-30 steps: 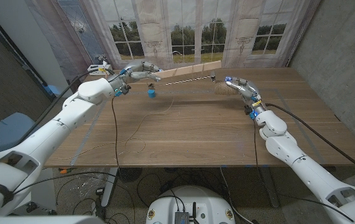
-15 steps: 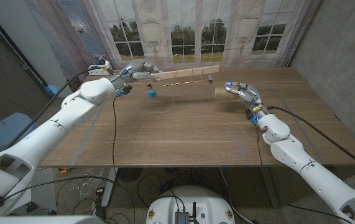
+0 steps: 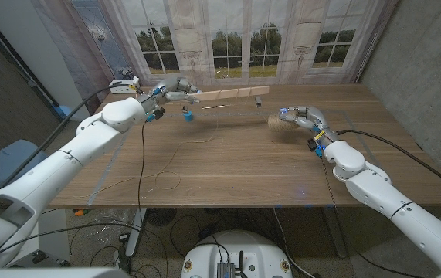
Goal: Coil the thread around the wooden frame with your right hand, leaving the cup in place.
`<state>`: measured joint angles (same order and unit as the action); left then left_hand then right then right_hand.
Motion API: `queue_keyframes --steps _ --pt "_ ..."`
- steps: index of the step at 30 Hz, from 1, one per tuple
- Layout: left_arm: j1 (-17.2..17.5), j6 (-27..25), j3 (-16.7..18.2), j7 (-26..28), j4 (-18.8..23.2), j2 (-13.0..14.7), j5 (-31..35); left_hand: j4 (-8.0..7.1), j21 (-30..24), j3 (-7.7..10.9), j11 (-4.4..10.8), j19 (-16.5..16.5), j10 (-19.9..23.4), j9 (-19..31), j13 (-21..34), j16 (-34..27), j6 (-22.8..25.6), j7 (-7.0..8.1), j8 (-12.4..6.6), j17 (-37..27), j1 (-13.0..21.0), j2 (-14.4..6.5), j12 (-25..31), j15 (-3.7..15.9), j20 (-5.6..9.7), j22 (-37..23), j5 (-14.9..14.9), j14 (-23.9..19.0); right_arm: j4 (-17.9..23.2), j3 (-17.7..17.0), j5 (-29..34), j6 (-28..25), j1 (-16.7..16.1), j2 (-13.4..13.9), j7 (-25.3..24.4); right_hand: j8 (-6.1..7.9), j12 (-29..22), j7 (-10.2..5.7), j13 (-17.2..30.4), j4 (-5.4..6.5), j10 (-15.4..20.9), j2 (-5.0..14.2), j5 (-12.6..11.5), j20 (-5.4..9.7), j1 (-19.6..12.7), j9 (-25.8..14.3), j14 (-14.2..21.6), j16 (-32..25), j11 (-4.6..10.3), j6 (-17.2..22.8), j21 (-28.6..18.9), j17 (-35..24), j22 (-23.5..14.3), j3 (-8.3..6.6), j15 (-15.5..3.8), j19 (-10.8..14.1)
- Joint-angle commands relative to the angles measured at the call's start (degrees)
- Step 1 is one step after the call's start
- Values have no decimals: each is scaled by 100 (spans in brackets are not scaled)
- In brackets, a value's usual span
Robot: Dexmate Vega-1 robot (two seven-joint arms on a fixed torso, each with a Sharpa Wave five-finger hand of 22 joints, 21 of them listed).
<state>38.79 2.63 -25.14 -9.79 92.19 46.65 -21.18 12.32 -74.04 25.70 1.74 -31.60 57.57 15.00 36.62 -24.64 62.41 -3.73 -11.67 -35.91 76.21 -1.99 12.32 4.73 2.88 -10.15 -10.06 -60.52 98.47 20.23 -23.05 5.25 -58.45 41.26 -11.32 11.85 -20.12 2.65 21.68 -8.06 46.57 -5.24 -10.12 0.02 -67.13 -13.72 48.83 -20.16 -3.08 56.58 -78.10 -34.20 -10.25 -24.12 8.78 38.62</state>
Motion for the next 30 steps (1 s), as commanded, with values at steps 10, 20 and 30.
queue_keyframes --steps 10,20,30 --pt "-170 -881 -285 -176 52 -71 -172 -258 -83 298 -28 2 31 15 -24 -46 69 -36 -11 16 405 -383 -23 817 616 -19 -66 -682 2068 728 1591 -3363 429 744 -714 -9 31 3 8 -4 -18 1412 -8 1095 -1445 -9 1517 -20 21 7 -5 -12 -9 -56 -2186 -439" --pt "-147 -1785 -277 102 284 -83 -464 -247 -150 305 -53 -44 46 30 -42 -24 43 -66 -11 86 417 -371 -30 828 629 -26 -86 -756 2519 1411 2478 -4756 963 703 -719 -18 53 -5 -5 7 -13 1412 -5 1080 -1422 -8 1506 -3 34 -18 -5 -20 -3 -68 -2187 -492" --pt "-314 -2784 -249 131 322 -112 -1059 -238 -210 325 -95 -88 22 71 -73 47 -34 -99 -6 249 444 -355 -52 832 647 -22 -117 -848 2696 2459 3495 -6128 1793 566 -354 -16 93 -72 -23 9 -40 1406 -1 1070 -1405 -5 1483 24 98 -18 28 -15 13 -87 -2192 -583"
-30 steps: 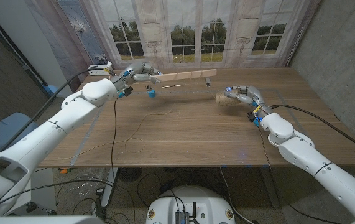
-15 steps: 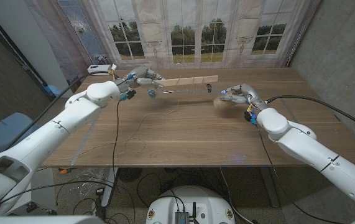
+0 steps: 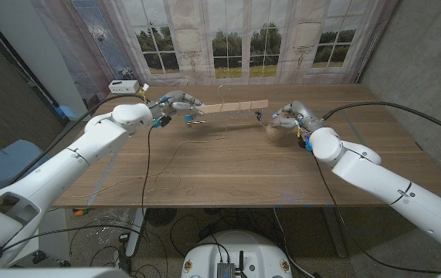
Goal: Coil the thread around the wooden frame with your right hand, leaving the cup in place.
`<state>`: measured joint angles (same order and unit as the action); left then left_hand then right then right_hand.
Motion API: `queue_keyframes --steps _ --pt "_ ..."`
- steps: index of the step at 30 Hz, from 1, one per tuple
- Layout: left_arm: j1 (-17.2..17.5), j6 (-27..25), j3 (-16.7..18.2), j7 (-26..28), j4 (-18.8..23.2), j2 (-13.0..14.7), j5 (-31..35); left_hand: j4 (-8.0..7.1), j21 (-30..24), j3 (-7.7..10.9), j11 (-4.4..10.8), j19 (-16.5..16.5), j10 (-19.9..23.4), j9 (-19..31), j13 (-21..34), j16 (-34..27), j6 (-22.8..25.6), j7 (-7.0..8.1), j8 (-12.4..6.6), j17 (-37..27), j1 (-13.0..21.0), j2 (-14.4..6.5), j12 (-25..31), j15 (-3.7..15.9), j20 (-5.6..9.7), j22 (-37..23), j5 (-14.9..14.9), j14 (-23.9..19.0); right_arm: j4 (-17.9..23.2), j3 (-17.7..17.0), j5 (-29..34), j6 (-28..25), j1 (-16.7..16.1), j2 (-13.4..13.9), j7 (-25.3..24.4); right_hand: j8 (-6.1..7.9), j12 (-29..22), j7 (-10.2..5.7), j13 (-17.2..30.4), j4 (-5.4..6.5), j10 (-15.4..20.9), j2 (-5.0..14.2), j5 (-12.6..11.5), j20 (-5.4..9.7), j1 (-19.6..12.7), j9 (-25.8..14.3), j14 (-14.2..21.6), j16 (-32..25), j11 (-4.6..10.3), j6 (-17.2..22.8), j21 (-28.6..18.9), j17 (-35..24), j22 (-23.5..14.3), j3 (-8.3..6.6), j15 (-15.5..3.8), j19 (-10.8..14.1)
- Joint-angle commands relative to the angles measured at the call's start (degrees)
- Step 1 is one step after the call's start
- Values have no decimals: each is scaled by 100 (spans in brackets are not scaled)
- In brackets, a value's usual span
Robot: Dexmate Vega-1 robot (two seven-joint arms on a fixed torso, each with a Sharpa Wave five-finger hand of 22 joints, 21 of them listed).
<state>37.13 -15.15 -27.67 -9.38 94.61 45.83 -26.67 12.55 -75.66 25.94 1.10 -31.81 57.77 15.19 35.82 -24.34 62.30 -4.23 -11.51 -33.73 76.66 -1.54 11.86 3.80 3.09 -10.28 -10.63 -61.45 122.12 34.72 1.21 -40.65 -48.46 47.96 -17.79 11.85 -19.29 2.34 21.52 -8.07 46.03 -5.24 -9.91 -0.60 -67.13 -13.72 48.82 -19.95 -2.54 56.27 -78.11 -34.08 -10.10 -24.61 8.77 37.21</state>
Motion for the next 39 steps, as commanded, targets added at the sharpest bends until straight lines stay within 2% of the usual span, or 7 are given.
queue_keyframes --steps 1,6,15,20,26,31,39 --pt "-178 -1080 -2 63 62 -31 -565 -259 -48 305 -29 -64 -5 62 10 21 -42 -45 -21 42 400 -396 -6 925 627 -6 -64 -765 327 1094 1141 -1638 858 -129 326 -16 12 -46 -8 10 14 1405 -22 1131 -1404 -6 1485 3 45 12 32 -29 -2 -39 -2191 -450" --pt "-335 -1434 -49 -84 -39 -46 -824 -269 -83 331 -73 -124 -34 111 -15 93 -105 -42 -26 171 395 -414 -23 934 612 -1 -82 -795 270 1421 1408 -1865 1100 -179 493 -18 47 -91 -26 -1 1 1377 -21 1113 -1392 -3 1437 54 72 3 114 3 22 -56 -2204 -601" --pt "-852 -1979 -314 -854 -552 -127 -1237 -321 -191 441 -273 -338 -170 148 -104 419 -492 -215 54 698 263 -435 -41 906 603 16 -108 -950 28 2000 1747 -2144 1612 -323 962 -58 227 -337 -76 -82 -136 1222 6 1044 -1392 3 1330 92 312 -144 429 -68 32 -57 -2229 -1238" --pt "-993 -2154 -376 -1026 -745 -185 -1387 -407 -227 466 -381 -403 -265 125 -201 633 -721 -380 76 985 22 -405 -57 869 617 23 -91 -955 -91 2160 1795 -2182 1785 -372 1203 -76 278 -356 -80 -85 -192 1169 15 1001 -1369 4 1241 117 367 -224 454 -96 23 -20 -2238 -1330" --pt "-1130 -2562 -384 -1095 -898 -242 -1655 -448 -246 499 -459 -445 -292 111 -262 770 -848 -432 78 1172 -139 -404 -58 853 620 30 -78 -928 -181 2431 1896 -2331 2048 -386 1531 -72 338 -394 -87 -91 -252 1111 22 963 -1348 6 1112 158 408 -256 476 -121 17 27 -2245 -1422" --pt "-1497 -2645 -686 -1835 -1384 -304 -1655 -585 -39 692 -705 -402 -687 66 -340 1155 -1432 -706 126 1604 -597 -454 -111 716 568 79 -59 -461 -263 2596 1936 -2474 2223 -438 1712 -80 409 -425 -102 -68 -298 1026 32 911 -1271 10 940 202 449 -332 478 -139 7 149 -2249 -1487" --pt "-1776 -2728 -910 -2313 -1677 -347 -1561 -771 181 754 -1004 -323 -1180 -24 -430 1319 -2079 -780 149 1879 -1189 -391 -159 416 382 82 -18 124 -331 2814 1956 -2795 2437 -501 1852 -86 515 -458 -118 -29 -411 944 34 868 -1157 15 731 244 458 -423 482 -145 10 318 -2240 -1526"
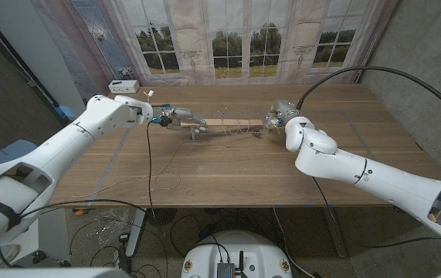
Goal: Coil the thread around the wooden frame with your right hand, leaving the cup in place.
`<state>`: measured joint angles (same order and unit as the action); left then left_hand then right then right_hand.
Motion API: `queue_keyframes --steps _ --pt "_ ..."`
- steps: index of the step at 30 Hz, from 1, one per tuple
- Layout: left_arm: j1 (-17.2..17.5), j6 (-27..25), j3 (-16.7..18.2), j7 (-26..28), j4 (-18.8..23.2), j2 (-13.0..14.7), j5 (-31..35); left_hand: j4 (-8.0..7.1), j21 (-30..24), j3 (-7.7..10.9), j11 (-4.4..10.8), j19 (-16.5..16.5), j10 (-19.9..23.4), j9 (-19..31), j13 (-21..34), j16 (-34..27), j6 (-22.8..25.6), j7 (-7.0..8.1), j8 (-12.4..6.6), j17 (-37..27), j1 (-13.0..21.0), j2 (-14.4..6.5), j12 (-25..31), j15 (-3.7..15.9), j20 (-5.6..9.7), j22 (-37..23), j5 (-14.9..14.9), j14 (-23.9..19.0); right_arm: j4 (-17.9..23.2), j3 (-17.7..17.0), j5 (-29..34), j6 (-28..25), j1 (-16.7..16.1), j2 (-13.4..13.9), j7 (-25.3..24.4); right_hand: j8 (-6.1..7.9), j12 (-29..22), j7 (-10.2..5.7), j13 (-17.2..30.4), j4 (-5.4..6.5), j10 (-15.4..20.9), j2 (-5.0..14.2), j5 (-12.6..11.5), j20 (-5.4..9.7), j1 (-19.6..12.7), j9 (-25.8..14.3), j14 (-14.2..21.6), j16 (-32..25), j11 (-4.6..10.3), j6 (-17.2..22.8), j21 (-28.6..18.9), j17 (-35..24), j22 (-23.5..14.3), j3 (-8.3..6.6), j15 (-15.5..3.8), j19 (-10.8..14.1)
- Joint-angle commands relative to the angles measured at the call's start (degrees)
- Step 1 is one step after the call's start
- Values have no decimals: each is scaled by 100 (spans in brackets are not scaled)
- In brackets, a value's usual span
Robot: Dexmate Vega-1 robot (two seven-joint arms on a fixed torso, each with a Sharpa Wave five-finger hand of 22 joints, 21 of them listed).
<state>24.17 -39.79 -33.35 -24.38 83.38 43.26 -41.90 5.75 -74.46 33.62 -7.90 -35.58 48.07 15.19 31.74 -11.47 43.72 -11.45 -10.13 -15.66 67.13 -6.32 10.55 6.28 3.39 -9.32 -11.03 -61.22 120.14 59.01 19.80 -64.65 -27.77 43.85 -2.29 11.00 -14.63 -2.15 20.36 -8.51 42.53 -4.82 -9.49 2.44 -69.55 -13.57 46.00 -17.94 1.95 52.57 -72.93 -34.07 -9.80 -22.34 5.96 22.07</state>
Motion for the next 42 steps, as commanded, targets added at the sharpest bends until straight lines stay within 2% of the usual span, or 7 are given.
queue_keyframes --steps 1,9,13,20,27,35,42 --pt "-507 -267 -369 -850 -562 -86 -11 -118 97 -27 -154 58 -279 -41 -40 44 -327 -57 18 104 -335 127 -32 133 323 -10 28 193 -137 422 94 -452 403 -98 322 8 59 -30 -9 46 -40 917 -11 536 -867 3 937 54 16 -54 -28 -156 -14 131 -1943 -12" --pt "-699 -90 -601 -1261 -638 -41 277 -313 384 -167 -219 -294 -1210 -223 -273 59 -1782 105 20 323 -1260 460 -36 -433 1 -3 71 1335 -190 631 -165 -734 703 -114 551 -40 356 -119 -142 500 -425 943 -77 118 158 82 -73 380 9 -494 338 4 45 565 -1760 -33" --pt "-701 68 -635 -1301 -574 8 425 -268 856 -175 -132 -382 -1952 -301 -312 35 -2453 286 -11 265 -1521 505 26 -765 -566 27 81 2181 -211 718 -306 -842 827 -117 575 -78 445 -221 -217 582 -843 807 -143 -104 513 134 -558 520 16 -875 605 104 45 725 -1667 -173" --pt "-665 336 -716 -1154 -184 189 847 54 2322 -612 -186 1876 -3679 -396 -534 42 -3653 542 -28 97 -1581 167 10 -1350 -1244 -56 103 4312 -264 919 -610 -1050 1110 -125 648 -95 463 -388 -324 621 -1576 664 -236 -347 863 178 -1308 613 32 -1612 1018 167 34 957 -1451 -470" --pt "-522 549 -719 -764 375 398 1299 133 3154 -900 -294 3445 -4769 -424 -799 102 -4260 603 -14 164 -1586 -143 -7 -1767 -1427 -82 107 5676 -392 1293 -1110 -1534 1638 -223 874 -120 461 -588 -454 640 -2619 503 -377 -768 1196 202 -2528 711 106 -2694 1613 264 21 1304 -1112 -1099" --pt "-360 878 -663 -574 679 536 1620 73 3637 -1070 -317 4208 -5555 -430 -995 98 -4858 666 -7 251 -1688 -296 -12 -1880 -1506 -104 110 6490 -308 1280 -1394 -1530 1671 -169 571 -91 423 -614 -549 737 -3246 407 -477 -942 1527 216 -3322 715 114 -3388 2103 433 18 1613 -862 -1620" --pt "114 1157 -363 233 1217 679 1846 50 3766 -1133 -281 4397 -5731 -432 -1055 97 -4942 743 -30 277 -1749 -279 10 -1883 -1508 -106 111 6707 18 645 -1288 -740 840 95 -512 -10 331 -461 -585 920 -3151 473 -510 -1116 1864 219 -3291 619 -24 -3338 2195 496 17 1749 -758 -1506"
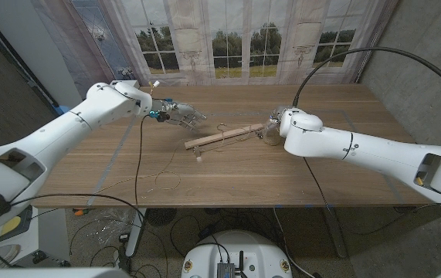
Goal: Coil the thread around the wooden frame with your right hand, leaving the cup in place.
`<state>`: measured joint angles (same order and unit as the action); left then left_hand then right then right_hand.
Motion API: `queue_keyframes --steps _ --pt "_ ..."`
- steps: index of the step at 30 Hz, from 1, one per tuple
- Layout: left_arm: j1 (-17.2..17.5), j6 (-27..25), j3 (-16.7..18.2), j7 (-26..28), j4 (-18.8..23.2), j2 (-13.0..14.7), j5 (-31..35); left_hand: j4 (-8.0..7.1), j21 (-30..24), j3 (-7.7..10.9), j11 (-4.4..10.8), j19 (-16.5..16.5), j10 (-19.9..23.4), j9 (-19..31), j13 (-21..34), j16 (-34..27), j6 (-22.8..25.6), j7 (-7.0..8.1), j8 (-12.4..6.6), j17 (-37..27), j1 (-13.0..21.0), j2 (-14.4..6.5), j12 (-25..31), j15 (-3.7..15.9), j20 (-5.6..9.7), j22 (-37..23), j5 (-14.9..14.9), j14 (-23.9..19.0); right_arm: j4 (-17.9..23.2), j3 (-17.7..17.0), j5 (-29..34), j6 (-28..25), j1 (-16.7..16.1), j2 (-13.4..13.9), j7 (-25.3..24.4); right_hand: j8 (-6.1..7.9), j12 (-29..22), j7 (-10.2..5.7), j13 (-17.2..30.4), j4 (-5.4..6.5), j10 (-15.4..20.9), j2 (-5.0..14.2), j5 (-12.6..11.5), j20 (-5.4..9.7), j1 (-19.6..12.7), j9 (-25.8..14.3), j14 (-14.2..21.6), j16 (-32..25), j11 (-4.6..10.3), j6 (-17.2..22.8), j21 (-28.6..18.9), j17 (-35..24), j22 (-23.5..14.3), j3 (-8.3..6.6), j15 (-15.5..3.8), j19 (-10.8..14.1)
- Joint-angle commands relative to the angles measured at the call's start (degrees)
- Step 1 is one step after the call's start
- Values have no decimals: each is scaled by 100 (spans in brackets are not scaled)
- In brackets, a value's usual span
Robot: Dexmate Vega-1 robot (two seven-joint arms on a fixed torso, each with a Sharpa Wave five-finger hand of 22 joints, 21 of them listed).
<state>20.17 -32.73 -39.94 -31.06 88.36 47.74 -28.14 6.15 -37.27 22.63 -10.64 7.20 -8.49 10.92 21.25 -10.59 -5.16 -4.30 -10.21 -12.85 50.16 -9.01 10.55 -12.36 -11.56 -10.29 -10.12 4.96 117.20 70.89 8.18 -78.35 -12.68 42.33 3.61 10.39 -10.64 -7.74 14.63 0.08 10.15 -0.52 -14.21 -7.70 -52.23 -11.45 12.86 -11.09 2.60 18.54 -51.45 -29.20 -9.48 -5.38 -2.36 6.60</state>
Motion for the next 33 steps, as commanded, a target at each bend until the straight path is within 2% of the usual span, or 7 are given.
queue_keyframes --steps 1,5,9,16,26,31,33 --pt "604 505 350 1044 801 251 502 10 48 -35 -4 121 -72 -5 -7 9 -52 28 -24 -3 -53 -9 12 -18 -15 -10 21 91 335 -660 -96 784 -818 269 -1258 67 -90 120 -20 95 137 72 -44 -129 192 8 76 -98 -101 100 62 20 -15 68 84 70" --pt "981 899 535 1686 1044 299 760 17 63 -56 48 83 33 -9 -39 -34 29 68 -65 17 -61 -4 85 9 -10 -11 17 65 363 -1195 -3 1533 -1472 340 -1876 121 -158 164 -51 125 321 257 -85 -118 217 16 219 -177 -170 249 92 77 -15 24 52 271" --pt "1358 1371 693 2368 1211 311 1127 63 21 -63 145 -225 335 -17 -126 -158 293 95 -145 64 -34 -8 222 89 6 -12 9 -194 292 -1773 -41 2304 -2084 349 -2324 170 -211 190 -81 128 512 514 -82 -73 174 23 393 -240 -190 435 121 147 -17 -97 -4 453" --pt "1918 2064 931 3485 1329 219 1805 110 -56 -68 367 -708 739 -25 -280 -294 776 272 -228 116 -51 30 340 434 227 -12 -17 -654 62 -2649 -265 3540 -2938 226 -2826 212 -261 310 -112 131 727 731 8 -33 172 30 594 -296 -235 645 179 232 -20 -211 2 560" --pt "2307 3422 1249 3911 848 -37 2030 108 -105 -116 631 -1091 1375 -35 -449 -403 1421 370 -315 153 -195 120 504 781 575 -13 -48 -1188 -491 -3475 -432 5664 -3821 -120 -3515 247 -335 509 -152 68 1082 866 174 -35 155 39 848 -334 -357 931 240 380 -19 -351 -52 771" --pt "2449 4166 1414 4027 517 -186 2037 122 -119 -111 787 -1244 1715 -40 -534 -462 1726 362 -340 168 -252 134 582 943 634 -13 -76 -1500 -1022 -3809 -763 6965 -4064 -461 -3634 248 -346 597 -169 22 1210 879 218 -158 155 42 974 -346 -431 1044 244 462 -21 -414 -19 953" --pt "2472 4318 1451 4021 441 -227 2042 124 -123 -97 822 -1311 1882 -41 -575 -473 1895 368 -355 174 -282 122 616 999 632 -14 -92 -1613 -1142 -3873 -796 7191 -4096 -554 -3618 242 -347 617 -173 11 1244 877 228 -204 165 43 1004 -347 -464 1064 245 486 -22 -429 -9 1010"
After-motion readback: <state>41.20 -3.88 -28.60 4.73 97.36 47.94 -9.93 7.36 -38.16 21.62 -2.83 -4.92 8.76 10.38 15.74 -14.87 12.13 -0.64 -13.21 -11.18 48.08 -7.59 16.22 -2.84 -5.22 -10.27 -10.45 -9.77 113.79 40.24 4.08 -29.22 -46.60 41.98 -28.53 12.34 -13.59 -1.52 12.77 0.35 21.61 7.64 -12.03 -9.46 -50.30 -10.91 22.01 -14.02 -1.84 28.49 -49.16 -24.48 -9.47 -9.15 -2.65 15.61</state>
